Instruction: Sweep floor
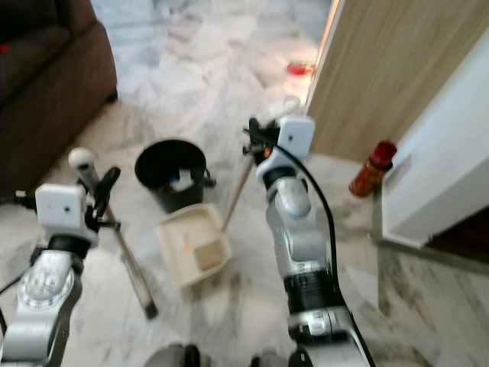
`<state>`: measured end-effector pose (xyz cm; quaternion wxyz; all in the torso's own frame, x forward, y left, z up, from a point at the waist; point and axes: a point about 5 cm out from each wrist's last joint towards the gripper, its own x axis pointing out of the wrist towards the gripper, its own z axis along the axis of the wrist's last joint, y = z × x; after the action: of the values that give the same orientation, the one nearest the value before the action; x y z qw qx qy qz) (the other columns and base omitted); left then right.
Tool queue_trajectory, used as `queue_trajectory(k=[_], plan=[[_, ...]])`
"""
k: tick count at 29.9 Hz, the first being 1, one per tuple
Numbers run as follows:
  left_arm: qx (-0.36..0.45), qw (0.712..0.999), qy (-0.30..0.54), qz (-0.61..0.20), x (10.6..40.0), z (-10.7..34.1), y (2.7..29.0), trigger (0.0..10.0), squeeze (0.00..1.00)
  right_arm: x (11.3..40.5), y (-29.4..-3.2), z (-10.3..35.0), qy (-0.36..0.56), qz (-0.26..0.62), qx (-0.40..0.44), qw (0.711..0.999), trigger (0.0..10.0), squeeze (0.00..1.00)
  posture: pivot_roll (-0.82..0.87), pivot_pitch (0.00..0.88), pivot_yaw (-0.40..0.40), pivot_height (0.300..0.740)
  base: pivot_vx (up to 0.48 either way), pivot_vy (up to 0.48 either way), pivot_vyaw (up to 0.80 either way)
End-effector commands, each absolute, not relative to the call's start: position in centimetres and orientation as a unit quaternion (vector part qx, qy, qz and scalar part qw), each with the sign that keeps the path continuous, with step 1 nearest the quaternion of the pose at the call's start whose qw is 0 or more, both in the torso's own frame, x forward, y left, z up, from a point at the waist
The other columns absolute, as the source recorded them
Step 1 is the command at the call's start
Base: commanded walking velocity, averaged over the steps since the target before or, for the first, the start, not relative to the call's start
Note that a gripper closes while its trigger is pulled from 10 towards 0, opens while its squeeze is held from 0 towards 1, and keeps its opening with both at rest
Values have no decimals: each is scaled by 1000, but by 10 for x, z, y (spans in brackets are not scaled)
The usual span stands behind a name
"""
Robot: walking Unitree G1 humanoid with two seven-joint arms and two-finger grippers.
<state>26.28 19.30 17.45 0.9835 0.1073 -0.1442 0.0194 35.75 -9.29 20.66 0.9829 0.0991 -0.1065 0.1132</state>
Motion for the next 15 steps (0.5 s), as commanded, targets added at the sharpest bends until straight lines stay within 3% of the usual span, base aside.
queue_trajectory(k=[1, 15], plan=[[107, 979, -172, 9, 260, 183, 187, 10000, 0, 358, -96, 220, -135, 112, 108, 979, 10000, 0, 1, 185, -19, 740, 0, 0, 0], [107, 981, -164, 2, 260, 180, 184, 10000, 0, 360, -101, 227, -145, 105, 101, 979, 10000, 0, 1, 196, -23, 740, 0, 0, 0]])
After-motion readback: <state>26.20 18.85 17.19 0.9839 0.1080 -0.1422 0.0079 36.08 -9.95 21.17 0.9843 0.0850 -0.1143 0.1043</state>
